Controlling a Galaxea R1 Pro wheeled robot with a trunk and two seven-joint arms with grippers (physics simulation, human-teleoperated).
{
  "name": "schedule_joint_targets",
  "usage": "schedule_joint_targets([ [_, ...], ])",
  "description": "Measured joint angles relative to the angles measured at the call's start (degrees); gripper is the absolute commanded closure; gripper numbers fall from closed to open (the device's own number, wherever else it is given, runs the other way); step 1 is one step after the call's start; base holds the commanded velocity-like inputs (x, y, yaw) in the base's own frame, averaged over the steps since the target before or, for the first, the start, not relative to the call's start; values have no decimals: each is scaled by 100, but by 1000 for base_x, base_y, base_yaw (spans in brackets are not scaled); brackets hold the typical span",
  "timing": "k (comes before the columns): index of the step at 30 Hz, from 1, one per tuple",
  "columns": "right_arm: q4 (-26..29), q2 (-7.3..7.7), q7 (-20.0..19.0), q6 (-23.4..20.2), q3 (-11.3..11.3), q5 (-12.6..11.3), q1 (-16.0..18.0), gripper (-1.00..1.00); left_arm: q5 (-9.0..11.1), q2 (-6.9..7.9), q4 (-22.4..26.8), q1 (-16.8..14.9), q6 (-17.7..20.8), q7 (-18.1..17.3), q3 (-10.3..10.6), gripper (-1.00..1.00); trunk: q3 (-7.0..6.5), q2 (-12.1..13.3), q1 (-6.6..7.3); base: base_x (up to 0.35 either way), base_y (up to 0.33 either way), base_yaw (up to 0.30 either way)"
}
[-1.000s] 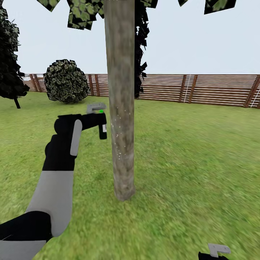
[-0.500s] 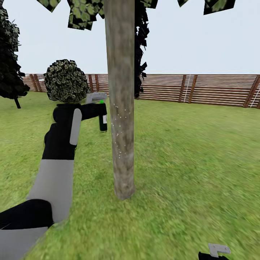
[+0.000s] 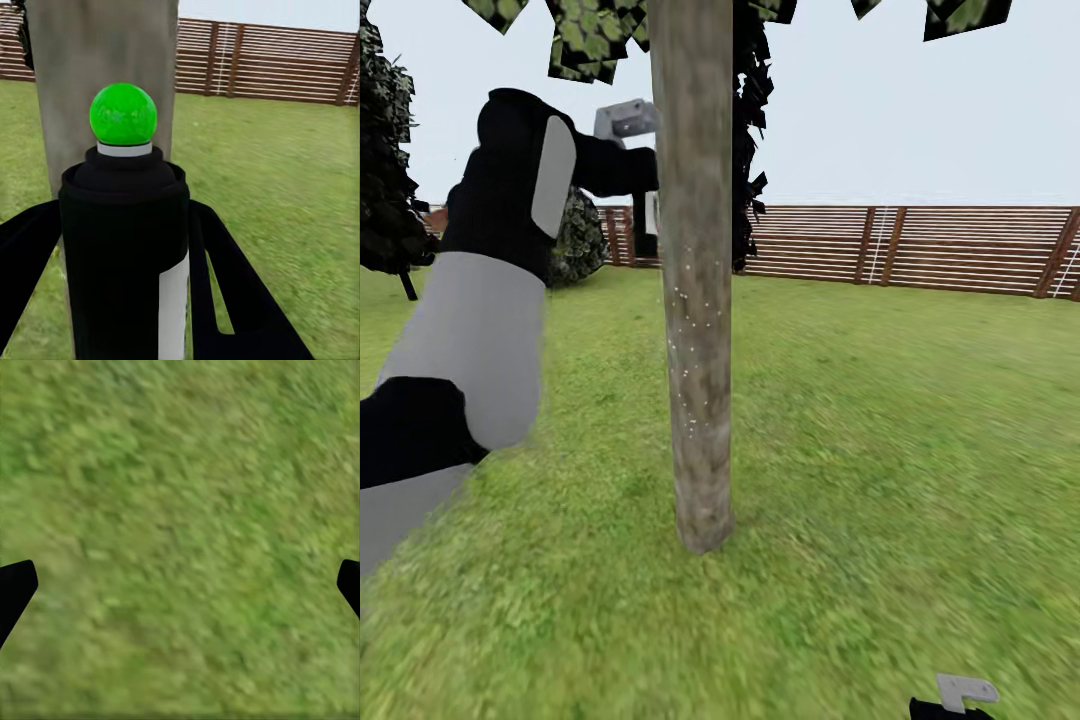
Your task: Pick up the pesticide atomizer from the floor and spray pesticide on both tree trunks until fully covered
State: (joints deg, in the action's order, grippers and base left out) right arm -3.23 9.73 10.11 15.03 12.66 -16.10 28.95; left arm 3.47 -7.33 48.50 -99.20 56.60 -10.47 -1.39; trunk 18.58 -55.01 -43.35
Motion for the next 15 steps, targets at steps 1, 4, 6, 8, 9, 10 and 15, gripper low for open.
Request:
schedule_joint_targets([
  [1,1,1,0,0,0,0,-1,-100,5,1,-75,-95,1,0,0,100,1,0,0,0,0,0],
  [4,1,2,0,0,0,-3,-1,-100,-3,3,-465,-582,0,5,-1,100,0,0,0,0,0,0],
  [6,-1,-2,0,0,0,-2,1,-100,-1,3,-625,-828,0,8,-1,100,1,0,0,0,0,0],
  [8,-2,-4,0,0,0,-2,1,-100,4,-2,-730,-1082,0,4,-2,100,1,0,0,0,0,0],
  [9,-1,-4,0,0,0,-2,0,-100,2,1,-758,-1151,4,2,-5,100,1,0,0,0,0,0],
  [10,0,-2,0,0,0,-2,1,-100,-8,2,-770,-1162,5,2,-5,100,2,1,-1,0,0,0],
  [15,-2,0,0,0,0,-5,-2,-100,-14,21,-881,-1194,1,1,-24,100,2,1,-1,0,0,0],
])
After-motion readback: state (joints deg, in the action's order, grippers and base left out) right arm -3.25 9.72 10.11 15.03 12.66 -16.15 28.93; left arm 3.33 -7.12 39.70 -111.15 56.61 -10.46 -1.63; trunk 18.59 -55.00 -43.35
